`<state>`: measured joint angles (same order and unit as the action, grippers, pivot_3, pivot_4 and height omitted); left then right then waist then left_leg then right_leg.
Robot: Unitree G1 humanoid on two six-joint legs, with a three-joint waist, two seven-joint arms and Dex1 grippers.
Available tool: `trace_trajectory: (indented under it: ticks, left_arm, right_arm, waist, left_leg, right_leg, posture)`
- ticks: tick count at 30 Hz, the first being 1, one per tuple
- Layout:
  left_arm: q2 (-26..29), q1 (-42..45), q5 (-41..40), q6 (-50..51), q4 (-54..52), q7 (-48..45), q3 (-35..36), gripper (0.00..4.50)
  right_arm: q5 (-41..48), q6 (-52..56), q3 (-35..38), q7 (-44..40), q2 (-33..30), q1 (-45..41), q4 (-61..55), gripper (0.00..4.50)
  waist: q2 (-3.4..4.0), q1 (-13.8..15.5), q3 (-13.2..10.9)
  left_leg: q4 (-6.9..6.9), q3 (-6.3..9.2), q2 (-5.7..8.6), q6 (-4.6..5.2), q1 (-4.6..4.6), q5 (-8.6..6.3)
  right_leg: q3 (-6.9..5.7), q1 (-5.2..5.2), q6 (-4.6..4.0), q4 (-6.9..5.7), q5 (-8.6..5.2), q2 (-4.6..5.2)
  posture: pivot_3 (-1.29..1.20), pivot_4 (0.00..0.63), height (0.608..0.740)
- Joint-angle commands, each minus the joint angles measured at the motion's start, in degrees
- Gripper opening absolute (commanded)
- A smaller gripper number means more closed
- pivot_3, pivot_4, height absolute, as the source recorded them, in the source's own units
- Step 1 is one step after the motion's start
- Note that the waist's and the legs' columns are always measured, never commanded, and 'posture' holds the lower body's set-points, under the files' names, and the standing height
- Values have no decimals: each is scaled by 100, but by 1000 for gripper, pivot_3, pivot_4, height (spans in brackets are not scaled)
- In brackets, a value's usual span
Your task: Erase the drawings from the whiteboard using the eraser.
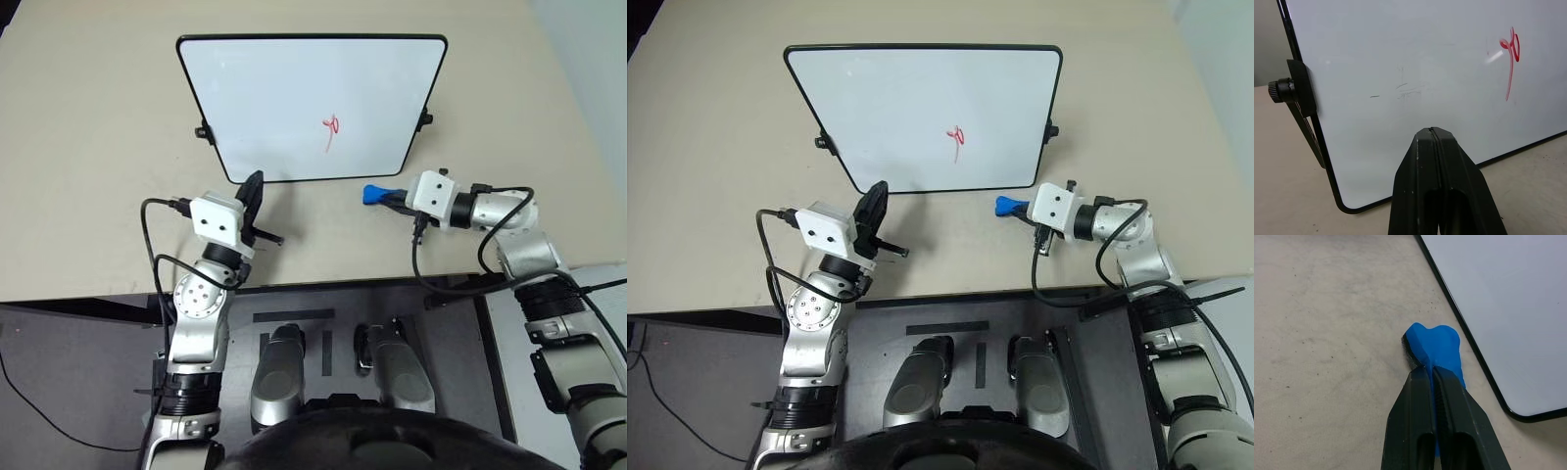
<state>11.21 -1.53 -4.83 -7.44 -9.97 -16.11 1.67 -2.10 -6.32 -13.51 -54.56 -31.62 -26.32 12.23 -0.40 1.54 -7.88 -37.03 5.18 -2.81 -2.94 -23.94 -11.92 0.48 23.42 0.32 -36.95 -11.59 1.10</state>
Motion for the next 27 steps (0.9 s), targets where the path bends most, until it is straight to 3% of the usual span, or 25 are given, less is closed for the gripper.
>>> trace_trajectory:
  ticks: [1,4,8,16,22,27]
  left_arm:
    - [19,31,-31,-124,-69,-4,35,0]
    - [57,-34,-64,-136,-96,-31,77,0]
    - [90,-75,-89,-148,-94,-51,107,0]
    - [84,-41,-79,-151,-99,-21,97,0]
    - [81,-41,-70,-170,-118,13,116,0]
    - [82,-53,-66,-180,-135,31,133,0]
  right_arm:
    - [385,2,151,-123,38,-133,-876,28]
    - [396,-164,85,-94,110,-334,-1381,28]
    - [-265,-1161,-161,295,233,-622,-1277,28]
    - [-2199,-3151,-603,2232,502,-1607,797,28]
    - [-3238,-3657,-850,3537,546,-2241,1953,28]
    - [-3641,-3788,-855,4327,514,-2388,2132,28]
  waist:
    - [1,-3,0]
    - [1,-18,0]
    - [0,-35,0]
    - [1,-21,-1]
    - [2,-31,-1]
    - [2,-38,-1]
  left_leg:
    - [0,0,0,-1,-1,0]
    - [2,-1,0,-2,-4,-2]
    - [1,1,0,-1,-1,-1]
    - [-1,5,-4,-1,-2,-1]
    - [1,6,-11,-2,-5,-3]
    - [1,5,-16,-3,-6,-6]
  right_leg:
    - [0,1,0,0,0,0]
    - [-1,6,0,0,0,-2]
    - [-1,6,-1,0,0,-2]
    - [-5,27,-23,-1,29,8]
    - [-5,46,-33,-5,41,8]
    - [-5,53,-42,-6,52,8]
  posture:
    - [0,150,740]
    - [0,150,740]
    - [0,150,740]
    - [0,150,740]
    - [0,150,740]
    - [0,150,740]
